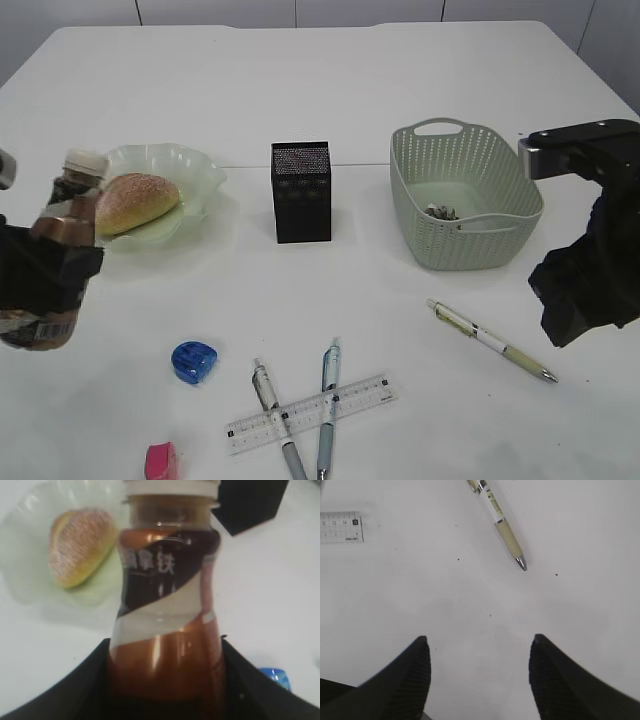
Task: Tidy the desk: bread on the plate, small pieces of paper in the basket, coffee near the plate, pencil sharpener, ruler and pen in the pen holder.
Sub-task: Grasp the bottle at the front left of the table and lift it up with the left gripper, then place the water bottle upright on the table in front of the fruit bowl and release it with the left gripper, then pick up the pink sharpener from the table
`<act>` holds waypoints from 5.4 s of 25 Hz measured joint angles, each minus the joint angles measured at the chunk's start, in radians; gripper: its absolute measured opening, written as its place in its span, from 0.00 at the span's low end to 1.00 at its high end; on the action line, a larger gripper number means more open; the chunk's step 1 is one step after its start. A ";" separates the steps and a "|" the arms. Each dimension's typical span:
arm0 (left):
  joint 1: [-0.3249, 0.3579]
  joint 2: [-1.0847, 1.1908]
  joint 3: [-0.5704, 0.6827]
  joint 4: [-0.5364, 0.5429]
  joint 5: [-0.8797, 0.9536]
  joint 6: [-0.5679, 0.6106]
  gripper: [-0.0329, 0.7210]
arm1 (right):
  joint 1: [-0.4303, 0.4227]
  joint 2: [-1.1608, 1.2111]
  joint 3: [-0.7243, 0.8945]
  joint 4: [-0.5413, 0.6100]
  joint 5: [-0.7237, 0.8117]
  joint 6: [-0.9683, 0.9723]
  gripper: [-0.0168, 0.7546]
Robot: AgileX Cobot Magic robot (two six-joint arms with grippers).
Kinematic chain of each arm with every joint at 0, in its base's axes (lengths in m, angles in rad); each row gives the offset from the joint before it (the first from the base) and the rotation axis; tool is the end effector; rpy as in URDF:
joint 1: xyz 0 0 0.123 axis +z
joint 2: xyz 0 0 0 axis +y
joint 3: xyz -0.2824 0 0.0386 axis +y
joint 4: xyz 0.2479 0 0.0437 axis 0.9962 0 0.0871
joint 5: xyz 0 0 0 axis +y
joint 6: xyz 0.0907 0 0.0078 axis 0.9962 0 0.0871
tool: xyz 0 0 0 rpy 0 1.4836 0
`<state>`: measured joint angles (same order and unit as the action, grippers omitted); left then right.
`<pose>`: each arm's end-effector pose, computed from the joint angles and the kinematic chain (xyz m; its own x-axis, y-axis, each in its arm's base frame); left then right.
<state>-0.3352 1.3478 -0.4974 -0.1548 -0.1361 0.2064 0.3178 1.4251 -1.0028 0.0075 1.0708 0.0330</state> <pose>0.2321 -0.0788 0.1958 -0.5380 0.2435 -0.8070 0.3419 0.9381 0.0551 0.2430 0.0806 0.2564 -0.9479 -0.2733 -0.1638 -0.2790 0.9602 0.0125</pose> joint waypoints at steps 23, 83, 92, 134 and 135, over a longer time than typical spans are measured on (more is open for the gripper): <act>0.000 0.395 0.177 0.197 -0.956 -0.434 0.59 | 0.000 0.000 0.000 0.000 -0.002 -0.002 0.61; 0.000 0.710 -0.178 0.331 -1.008 -0.295 0.77 | 0.000 0.000 0.000 -0.001 -0.090 -0.004 0.62; 0.000 0.587 -0.177 0.339 -1.008 -0.291 0.77 | 0.000 0.000 0.000 -0.001 -0.090 -0.004 0.62; -0.138 -0.375 -0.197 -0.120 1.003 -0.467 0.60 | 0.000 0.000 0.000 0.010 -0.095 -0.004 0.62; -0.147 -0.358 -0.197 -0.123 0.992 -0.494 0.60 | 0.000 0.000 0.000 0.010 -0.098 -0.004 0.62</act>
<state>-0.4819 0.9894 -0.6944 -0.2783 0.8557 -0.2873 0.3178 1.4251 -1.0028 0.0172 0.9731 0.0288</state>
